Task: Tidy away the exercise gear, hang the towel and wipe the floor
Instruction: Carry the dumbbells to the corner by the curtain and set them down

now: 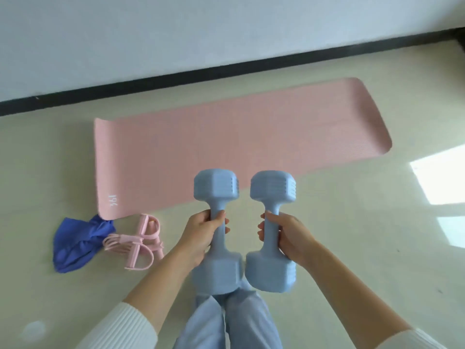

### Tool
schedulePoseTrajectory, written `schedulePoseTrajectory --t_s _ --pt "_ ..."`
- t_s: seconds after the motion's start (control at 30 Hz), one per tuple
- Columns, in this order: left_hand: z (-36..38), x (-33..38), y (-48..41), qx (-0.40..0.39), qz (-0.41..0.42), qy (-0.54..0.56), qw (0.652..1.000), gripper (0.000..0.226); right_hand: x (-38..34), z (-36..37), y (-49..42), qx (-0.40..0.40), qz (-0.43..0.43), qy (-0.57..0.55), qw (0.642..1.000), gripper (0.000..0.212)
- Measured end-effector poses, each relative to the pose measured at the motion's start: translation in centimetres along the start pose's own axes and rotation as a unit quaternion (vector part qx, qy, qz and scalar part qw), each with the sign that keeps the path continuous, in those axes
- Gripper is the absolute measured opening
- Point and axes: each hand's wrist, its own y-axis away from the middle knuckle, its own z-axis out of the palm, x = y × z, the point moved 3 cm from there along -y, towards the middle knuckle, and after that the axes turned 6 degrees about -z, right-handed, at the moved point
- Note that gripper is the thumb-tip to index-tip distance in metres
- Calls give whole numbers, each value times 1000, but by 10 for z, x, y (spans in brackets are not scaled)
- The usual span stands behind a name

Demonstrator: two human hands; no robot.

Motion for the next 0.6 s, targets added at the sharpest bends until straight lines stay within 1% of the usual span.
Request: schedulePoseTrajectory --t_s 0.13,0.27,0.37,0.6 --pt "67 29 38 -40 -14 -31 999 18 -35 -61 49 43 -33 -62 997 12" --pt "153 52 35 -71 -20 -66 995 17 -62 -142 59 70 -64 -117 989 13" --pt "235 67 22 -76 -19 -106 991 16 -84 -211 54 87 -83 -139 983 15" --pt "451 103 1 -112 -18 -188 976 17 -149 -397 51 122 -87 -187 971 14"
